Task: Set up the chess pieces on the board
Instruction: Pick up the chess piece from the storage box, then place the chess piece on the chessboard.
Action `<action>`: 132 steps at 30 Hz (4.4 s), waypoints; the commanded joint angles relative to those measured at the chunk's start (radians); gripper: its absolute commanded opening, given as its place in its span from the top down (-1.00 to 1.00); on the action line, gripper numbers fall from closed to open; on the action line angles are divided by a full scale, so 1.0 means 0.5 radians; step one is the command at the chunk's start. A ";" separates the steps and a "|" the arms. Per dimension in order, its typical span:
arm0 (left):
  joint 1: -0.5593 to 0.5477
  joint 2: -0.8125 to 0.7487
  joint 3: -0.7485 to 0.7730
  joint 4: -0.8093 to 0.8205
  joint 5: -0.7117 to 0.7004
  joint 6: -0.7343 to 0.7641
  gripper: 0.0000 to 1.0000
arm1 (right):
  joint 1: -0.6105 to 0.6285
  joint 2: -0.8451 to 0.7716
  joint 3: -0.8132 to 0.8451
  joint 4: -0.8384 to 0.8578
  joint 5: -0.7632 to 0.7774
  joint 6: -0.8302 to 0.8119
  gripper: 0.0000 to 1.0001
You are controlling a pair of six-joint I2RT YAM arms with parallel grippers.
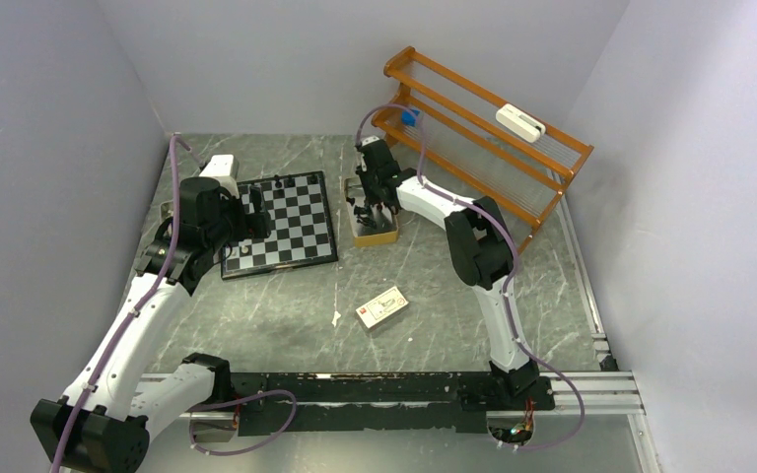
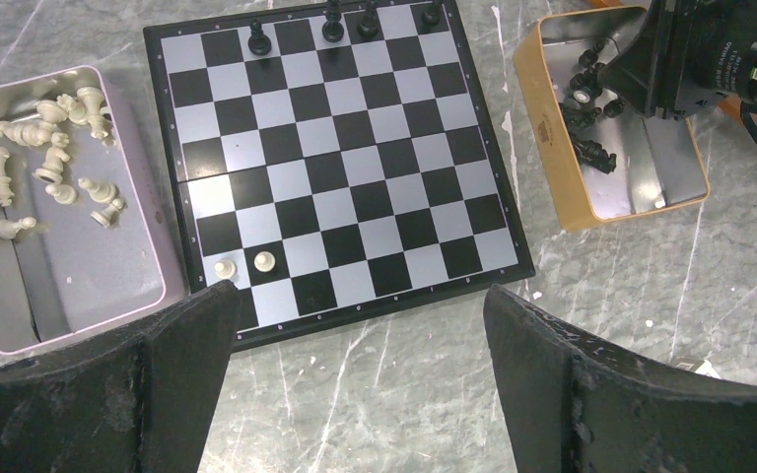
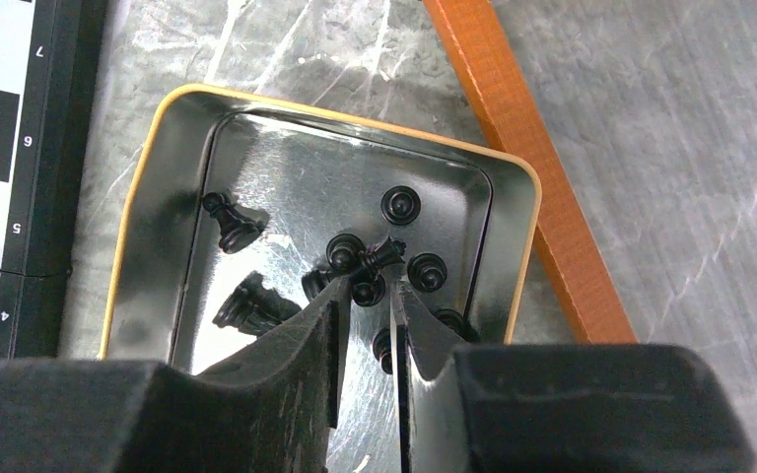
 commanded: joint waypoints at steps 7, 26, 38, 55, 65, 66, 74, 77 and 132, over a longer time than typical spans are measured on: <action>0.017 -0.021 -0.012 0.030 0.002 -0.002 -0.96 | -0.014 0.058 0.074 -0.010 0.001 -0.029 0.53; 0.017 -0.029 -0.010 0.029 0.003 -0.002 -0.96 | -0.013 0.082 0.080 -0.021 -0.004 -0.019 0.50; 0.017 -0.033 -0.010 0.030 0.005 -0.004 -0.96 | -0.015 0.043 0.018 0.031 0.015 -0.024 0.65; 0.023 -0.023 -0.010 0.031 0.004 -0.007 -0.96 | 0.007 -0.083 0.186 -0.127 0.032 0.009 0.77; 0.026 -0.047 -0.013 0.033 -0.011 -0.012 -0.96 | 0.136 -0.106 0.286 -0.108 0.023 0.030 0.78; 0.025 -0.048 -0.013 0.033 -0.013 -0.012 -0.96 | 0.158 -0.103 0.296 -0.096 0.021 0.025 0.79; 0.029 -0.062 -0.013 0.033 -0.026 -0.015 -0.96 | 0.291 0.051 0.536 -0.090 -0.032 -0.010 0.80; 0.029 -0.069 -0.013 0.033 -0.028 -0.016 -0.96 | 0.331 0.110 0.577 -0.027 -0.046 -0.044 0.80; 0.051 -0.064 -0.016 0.039 -0.013 -0.016 -0.96 | 0.352 0.733 0.954 0.302 0.013 -0.274 0.54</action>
